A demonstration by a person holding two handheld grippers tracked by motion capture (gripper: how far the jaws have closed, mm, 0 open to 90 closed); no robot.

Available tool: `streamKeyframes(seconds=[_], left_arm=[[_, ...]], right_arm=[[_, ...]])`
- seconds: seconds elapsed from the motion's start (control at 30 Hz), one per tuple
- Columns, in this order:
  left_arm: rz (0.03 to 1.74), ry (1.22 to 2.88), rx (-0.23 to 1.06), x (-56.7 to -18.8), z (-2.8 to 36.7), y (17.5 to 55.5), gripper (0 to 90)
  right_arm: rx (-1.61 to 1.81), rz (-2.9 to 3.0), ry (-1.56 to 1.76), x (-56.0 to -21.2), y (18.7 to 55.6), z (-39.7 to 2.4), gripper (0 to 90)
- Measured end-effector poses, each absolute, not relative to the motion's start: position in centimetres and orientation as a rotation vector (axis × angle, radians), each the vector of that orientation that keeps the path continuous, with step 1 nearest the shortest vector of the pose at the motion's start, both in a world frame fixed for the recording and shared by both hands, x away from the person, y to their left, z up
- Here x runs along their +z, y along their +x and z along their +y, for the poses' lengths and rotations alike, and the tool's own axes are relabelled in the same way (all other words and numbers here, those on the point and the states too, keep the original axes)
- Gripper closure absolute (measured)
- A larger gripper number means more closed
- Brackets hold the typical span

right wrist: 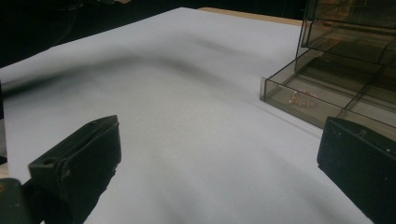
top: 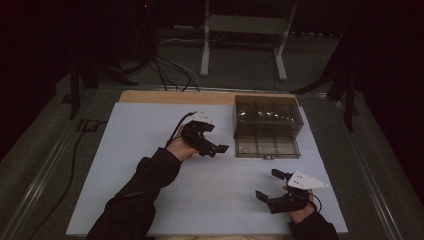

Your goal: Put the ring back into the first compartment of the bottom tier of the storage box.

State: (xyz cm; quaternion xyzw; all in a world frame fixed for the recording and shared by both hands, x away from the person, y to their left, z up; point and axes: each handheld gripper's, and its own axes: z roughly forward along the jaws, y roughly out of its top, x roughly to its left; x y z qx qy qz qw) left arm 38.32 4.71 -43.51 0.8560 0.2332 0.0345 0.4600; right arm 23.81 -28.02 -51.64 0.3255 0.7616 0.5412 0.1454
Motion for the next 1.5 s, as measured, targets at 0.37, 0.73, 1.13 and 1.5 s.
streamKeyframes(seconds=[0.37, 0.73, 1.13, 1.5], left_arm=[[0.607, 2.089, 0.136, -43.8, 8.5, 36.7, 0.7], [0.649, 2.036, 0.235, -44.4, 13.2, 34.5, 0.7], [0.754, 1.981, 0.245, -47.2, 17.5, 32.1, 0.7], [0.846, 1.909, 0.289, -48.9, 22.0, 28.9, 0.7]], right_arm=[[1.555, 2.192, 0.941, -51.7, 23.8, -27.9, 0.0], [1.555, 2.188, 0.944, -51.7, 23.8, -27.9, 0.0], [1.565, 2.186, 0.946, -51.7, 23.8, -28.0, 0.0], [1.563, 2.185, 0.951, -51.8, 23.9, -28.0, 0.0]])
